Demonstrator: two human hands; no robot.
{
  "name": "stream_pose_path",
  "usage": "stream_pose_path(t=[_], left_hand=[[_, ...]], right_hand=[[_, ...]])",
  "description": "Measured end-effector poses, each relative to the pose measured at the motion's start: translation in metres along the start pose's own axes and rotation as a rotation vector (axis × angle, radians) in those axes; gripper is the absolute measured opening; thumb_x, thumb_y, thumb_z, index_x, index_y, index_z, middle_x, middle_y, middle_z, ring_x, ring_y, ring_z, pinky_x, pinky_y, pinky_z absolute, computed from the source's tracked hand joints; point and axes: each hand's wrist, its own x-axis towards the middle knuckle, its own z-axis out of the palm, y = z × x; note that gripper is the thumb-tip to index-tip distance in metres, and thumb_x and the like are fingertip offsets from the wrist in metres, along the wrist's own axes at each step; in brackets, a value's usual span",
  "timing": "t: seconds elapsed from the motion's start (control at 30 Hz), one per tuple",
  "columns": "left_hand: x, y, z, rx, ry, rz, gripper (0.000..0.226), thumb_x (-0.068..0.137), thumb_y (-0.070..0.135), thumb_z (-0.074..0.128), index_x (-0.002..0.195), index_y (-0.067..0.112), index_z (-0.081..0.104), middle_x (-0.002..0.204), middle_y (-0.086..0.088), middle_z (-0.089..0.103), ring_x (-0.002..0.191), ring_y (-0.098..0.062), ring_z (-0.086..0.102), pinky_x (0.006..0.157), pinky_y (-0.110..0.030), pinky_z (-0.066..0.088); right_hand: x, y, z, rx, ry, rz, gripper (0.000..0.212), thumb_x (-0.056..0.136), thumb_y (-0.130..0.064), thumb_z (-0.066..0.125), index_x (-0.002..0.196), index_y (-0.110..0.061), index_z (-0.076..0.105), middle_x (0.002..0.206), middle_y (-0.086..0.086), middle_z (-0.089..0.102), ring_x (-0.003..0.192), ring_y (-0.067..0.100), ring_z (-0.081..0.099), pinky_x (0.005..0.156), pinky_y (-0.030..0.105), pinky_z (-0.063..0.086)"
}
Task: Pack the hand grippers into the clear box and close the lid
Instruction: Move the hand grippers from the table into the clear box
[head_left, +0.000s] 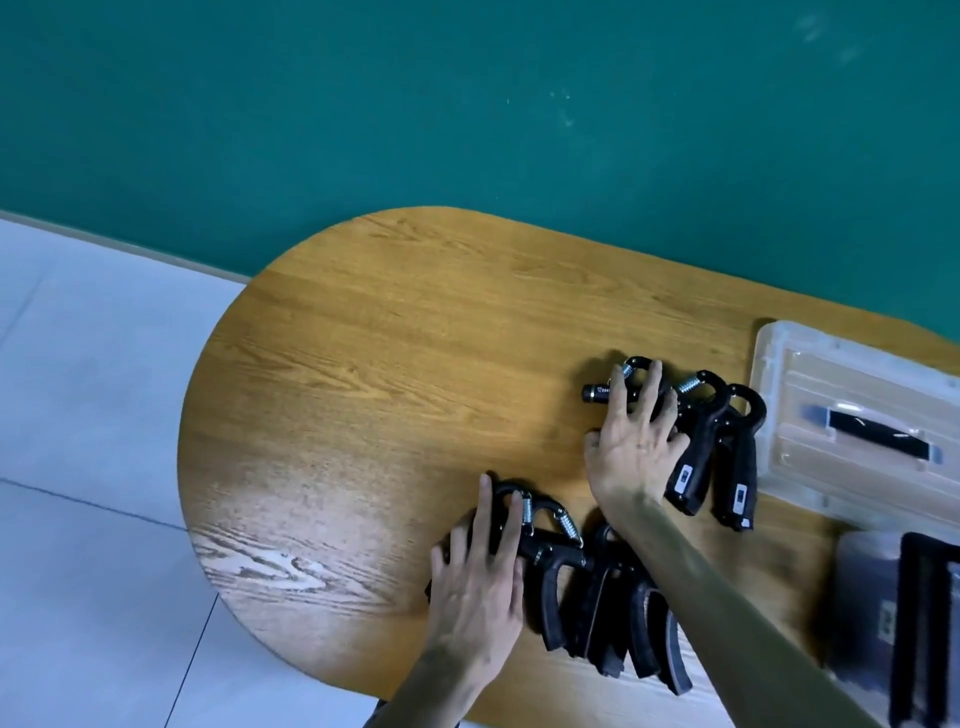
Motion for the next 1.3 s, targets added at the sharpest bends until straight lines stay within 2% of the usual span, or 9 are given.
stream_pose_path(t=[0.13,0.2,0.37,0.6,0.67,0.73,0.8,0.9,1.3], left_hand=[[-0.077,-0.055,0.062,-0.063,0.129,-0.115,0.087,0.089,0.039,0.064,0.159,0.023,0.016,0.167,-0.013,0.011,0.101,-0.023,0.058,0.079,-0.041,0.054],[-0.063,-0.037,0.056,-0.034,0.203,-0.019,0.082,0.092,0.041,0.055,0.16,0.023,0.011,0.167,-0.012,0.008,0.099,-0.022,0.056,0.079,-0.04,0.053],[-0.064,-0.041,0.044,-0.009,0.025,0.003,0.071,0.106,0.046,0.015,0.138,0.033,-0.046,0.155,-0.003,-0.044,0.13,-0.019,0.027,0.11,-0.038,0.028],[-0.065,-0.031,0.038,0.075,0.064,-0.109,0.078,0.104,0.041,0.035,0.15,0.027,-0.026,0.164,-0.011,-0.023,0.12,-0.018,0.033,0.101,-0.037,0.034],[-0.063,-0.027,0.039,0.06,0.136,-0.127,0.083,0.093,0.042,0.055,0.16,0.019,0.01,0.165,-0.019,0.013,0.097,-0.013,0.04,0.079,-0.036,0.048],[-0.064,-0.02,0.035,0.034,0.142,-0.16,0.064,0.097,0.044,0.039,0.155,0.016,0.031,0.158,-0.017,0.032,0.083,-0.012,0.038,0.062,-0.031,0.048],[-0.064,-0.004,0.027,0.045,0.194,-0.167,0.061,0.103,0.045,0.012,0.16,0.021,0.011,0.165,-0.014,0.008,0.094,-0.015,0.043,0.075,-0.036,0.049],[-0.068,0.03,0.007,0.056,0.209,-0.232,0.065,0.106,0.041,0.018,0.147,0.029,-0.031,0.156,-0.009,-0.036,0.119,-0.016,0.033,0.101,-0.034,0.033],[-0.073,0.169,-0.032,-0.016,0.346,-0.233,0.07,0.105,0.033,0.034,0.157,0.032,-0.011,0.165,-0.006,-0.019,0.123,-0.022,0.03,0.102,-0.036,0.031]], right_hand=[[0.0,0.008,0.003,-0.059,0.064,-0.019,0.093,0.083,-0.021,0.065,0.159,-0.026,0.012,0.166,0.014,-0.008,0.142,0.041,0.027,0.093,0.052,0.041],[-0.003,0.012,-0.001,-0.062,0.082,-0.044,0.095,0.083,-0.02,0.066,0.159,-0.029,0.009,0.166,0.014,-0.011,0.136,0.04,0.035,0.092,0.05,0.042],[-0.021,0.021,-0.007,-0.032,0.134,-0.062,0.106,0.072,-0.02,0.077,0.157,-0.027,0.015,0.166,0.016,-0.001,0.112,0.034,0.046,0.078,0.044,0.043],[-0.052,0.044,-0.026,0.08,0.17,-0.127,0.099,0.065,-0.016,0.081,0.153,-0.022,0.034,0.165,0.02,0.011,0.096,0.034,0.049,0.071,0.044,0.041],[-0.06,0.056,-0.033,0.11,0.185,-0.141,0.101,0.062,-0.013,0.082,0.152,-0.021,0.036,0.164,0.021,0.014,0.094,0.034,0.05,0.07,0.045,0.043],[-0.065,0.065,-0.041,0.114,0.213,-0.15,0.099,0.061,-0.013,0.082,0.151,-0.02,0.039,0.163,0.021,0.018,0.091,0.035,0.05,0.068,0.045,0.044],[-0.068,0.076,-0.048,0.109,0.248,-0.158,0.096,0.063,-0.015,0.082,0.15,-0.021,0.041,0.163,0.021,0.019,0.09,0.035,0.05,0.068,0.045,0.043],[-0.077,0.095,-0.063,0.132,0.285,-0.165,0.091,0.066,-0.015,0.08,0.149,-0.022,0.042,0.163,0.021,0.02,0.088,0.035,0.049,0.067,0.044,0.042],[-0.116,0.189,-0.12,0.225,0.37,-0.14,0.095,0.057,-0.023,0.088,0.144,-0.022,0.05,0.16,0.018,0.029,0.081,0.035,0.048,0.064,0.045,0.042]])
